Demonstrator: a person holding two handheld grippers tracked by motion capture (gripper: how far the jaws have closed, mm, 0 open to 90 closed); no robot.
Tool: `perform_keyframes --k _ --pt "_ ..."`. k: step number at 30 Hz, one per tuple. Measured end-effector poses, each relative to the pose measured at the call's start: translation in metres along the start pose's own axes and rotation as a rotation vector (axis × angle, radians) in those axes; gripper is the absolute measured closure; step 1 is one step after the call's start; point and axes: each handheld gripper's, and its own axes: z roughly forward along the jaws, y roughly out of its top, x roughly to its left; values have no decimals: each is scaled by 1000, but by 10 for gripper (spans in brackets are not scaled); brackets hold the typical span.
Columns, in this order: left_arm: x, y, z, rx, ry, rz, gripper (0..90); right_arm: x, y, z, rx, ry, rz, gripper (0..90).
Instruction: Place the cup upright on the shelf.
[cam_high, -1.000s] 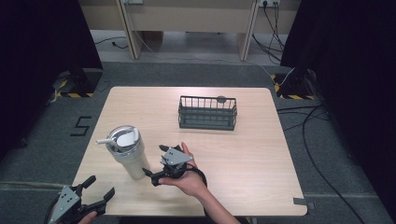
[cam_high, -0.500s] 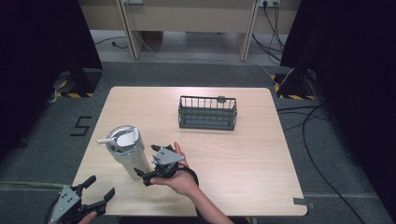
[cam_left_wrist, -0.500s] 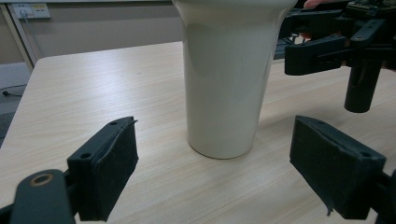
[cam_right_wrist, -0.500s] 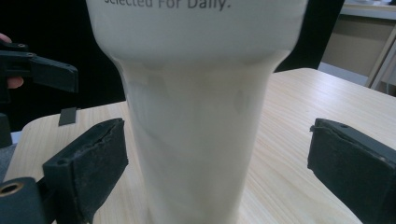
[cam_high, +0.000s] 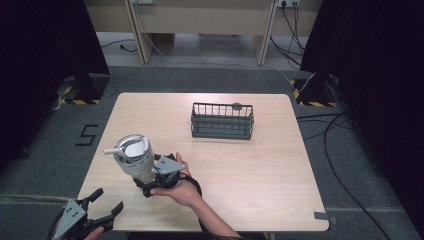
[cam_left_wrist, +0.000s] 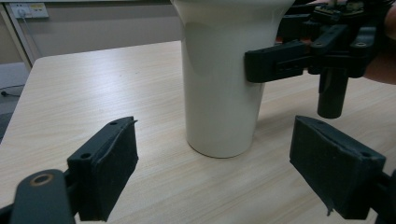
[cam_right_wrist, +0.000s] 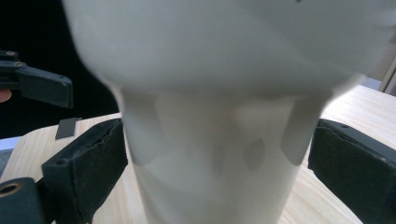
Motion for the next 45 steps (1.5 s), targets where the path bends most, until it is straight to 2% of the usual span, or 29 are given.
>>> perform_keyframes --k 5,15,28,40,45 --pt "0 0 0 2 -3 2 146 -1 0 5 -9 4 11 48" --pt "-1 0 0 2 -9 8 146 2 -4 14 -34 -1 3 83" --pt "-1 0 0 6 -17 12 147 2 -6 14 -58 -1 -4 101" --pt "-1 0 0 0 -19 11 147 4 -3 11 -40 -8 -44 101" --pt "-1 0 0 -1 -19 9 148 0 -1 7 -30 -24 -30 101"
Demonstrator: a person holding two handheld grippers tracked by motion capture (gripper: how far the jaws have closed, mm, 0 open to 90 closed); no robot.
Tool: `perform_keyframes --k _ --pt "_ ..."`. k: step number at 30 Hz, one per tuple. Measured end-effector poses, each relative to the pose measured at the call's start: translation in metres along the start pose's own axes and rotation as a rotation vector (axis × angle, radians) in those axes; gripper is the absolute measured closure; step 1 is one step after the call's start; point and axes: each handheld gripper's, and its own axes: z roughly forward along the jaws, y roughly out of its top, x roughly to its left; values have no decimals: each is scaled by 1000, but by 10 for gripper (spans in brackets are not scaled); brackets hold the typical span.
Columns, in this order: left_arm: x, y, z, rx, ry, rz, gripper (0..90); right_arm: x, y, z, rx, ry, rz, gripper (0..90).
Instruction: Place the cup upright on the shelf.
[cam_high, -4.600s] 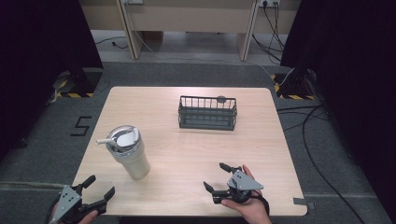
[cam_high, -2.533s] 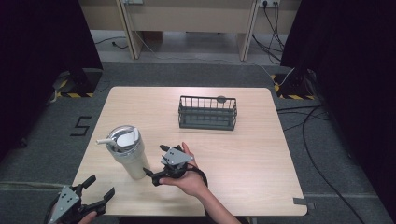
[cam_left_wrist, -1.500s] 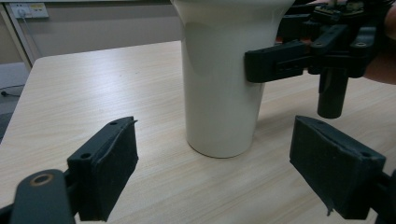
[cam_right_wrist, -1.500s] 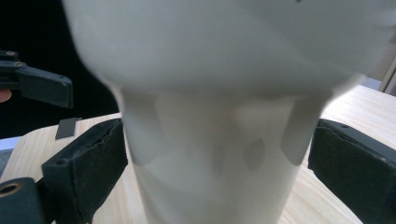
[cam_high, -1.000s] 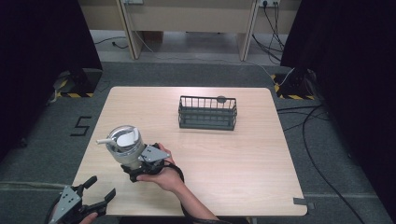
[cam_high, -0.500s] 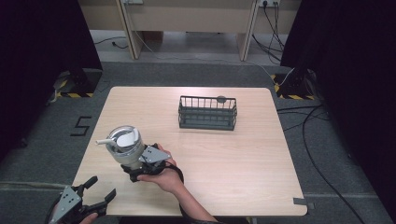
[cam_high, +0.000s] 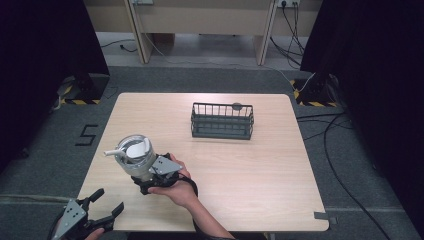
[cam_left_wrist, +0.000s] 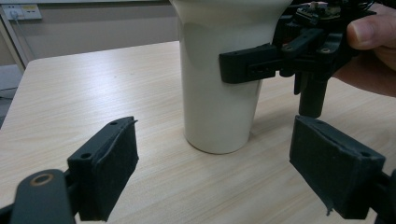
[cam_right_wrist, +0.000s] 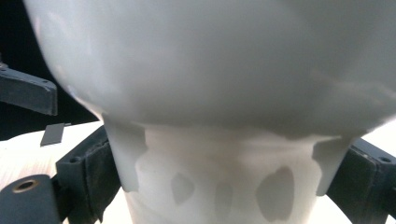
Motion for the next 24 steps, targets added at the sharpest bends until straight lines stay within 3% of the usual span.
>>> perform_keyframes --k 11,24 --pt "0 0 0 -2 0 0 150 -14 10 -12 -8 -54 31 101" --pt "0 0 0 -4 1 -3 154 -30 17 -26 3 -119 24 102"
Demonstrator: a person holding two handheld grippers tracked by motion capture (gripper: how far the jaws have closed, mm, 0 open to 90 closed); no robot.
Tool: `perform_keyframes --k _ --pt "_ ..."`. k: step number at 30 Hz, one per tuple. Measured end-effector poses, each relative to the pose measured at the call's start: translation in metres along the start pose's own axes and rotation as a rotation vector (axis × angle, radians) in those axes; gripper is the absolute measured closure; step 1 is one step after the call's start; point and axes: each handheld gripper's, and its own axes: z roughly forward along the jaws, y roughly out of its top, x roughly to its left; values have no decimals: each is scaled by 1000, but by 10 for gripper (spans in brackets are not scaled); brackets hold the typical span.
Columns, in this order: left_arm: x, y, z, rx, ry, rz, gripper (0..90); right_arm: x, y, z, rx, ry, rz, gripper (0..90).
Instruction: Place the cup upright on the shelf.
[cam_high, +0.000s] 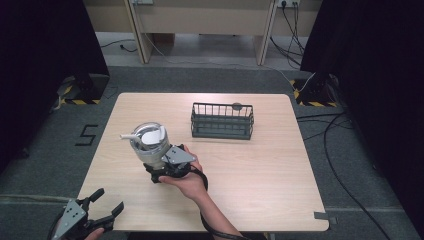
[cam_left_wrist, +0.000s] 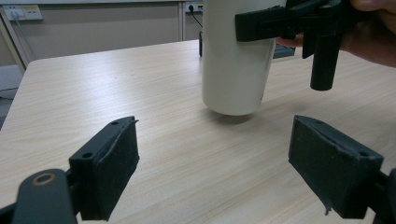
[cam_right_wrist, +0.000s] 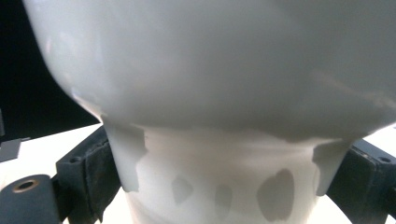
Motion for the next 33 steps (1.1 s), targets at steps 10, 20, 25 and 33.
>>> perform_keyframes --k 10,20,25,33 --pt "0 0 0 -1 1 -2 156 -13 6 -9 -5 -46 4 101" --pt "0 0 0 2 1 -3 157 -30 13 -23 -8 -101 7 102" --pt "0 0 0 1 1 -4 157 -36 17 -29 -17 -122 22 101" --pt "0 0 1 1 1 -6 158 -47 19 -38 -20 -157 30 101"
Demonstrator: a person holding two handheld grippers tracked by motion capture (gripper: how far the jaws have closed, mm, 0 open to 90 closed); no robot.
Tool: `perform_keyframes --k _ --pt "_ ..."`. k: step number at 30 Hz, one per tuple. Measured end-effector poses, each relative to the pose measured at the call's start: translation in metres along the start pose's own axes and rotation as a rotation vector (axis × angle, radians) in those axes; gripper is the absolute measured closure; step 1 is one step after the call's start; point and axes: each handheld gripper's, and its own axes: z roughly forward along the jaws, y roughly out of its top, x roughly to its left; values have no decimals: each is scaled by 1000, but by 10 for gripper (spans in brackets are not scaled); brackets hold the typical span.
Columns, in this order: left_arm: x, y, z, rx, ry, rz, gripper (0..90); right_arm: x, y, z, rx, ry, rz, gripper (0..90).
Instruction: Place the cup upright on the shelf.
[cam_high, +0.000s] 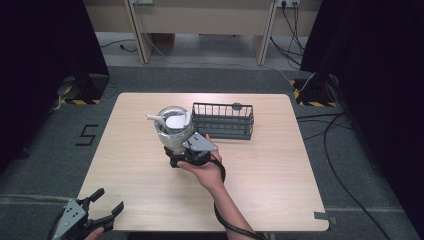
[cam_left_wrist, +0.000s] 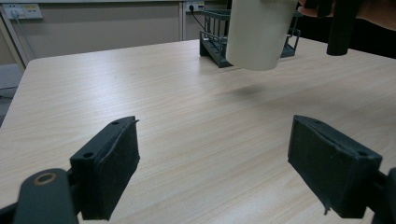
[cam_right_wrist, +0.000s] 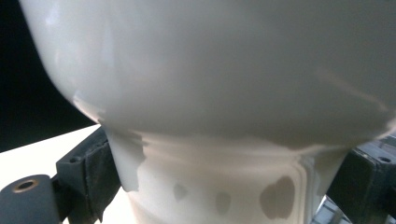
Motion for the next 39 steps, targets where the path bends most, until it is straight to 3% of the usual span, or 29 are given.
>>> perform_keyframes --k 39 --pt "0 -1 1 1 6 -8 159 -68 17 -43 -13 -201 18 101"
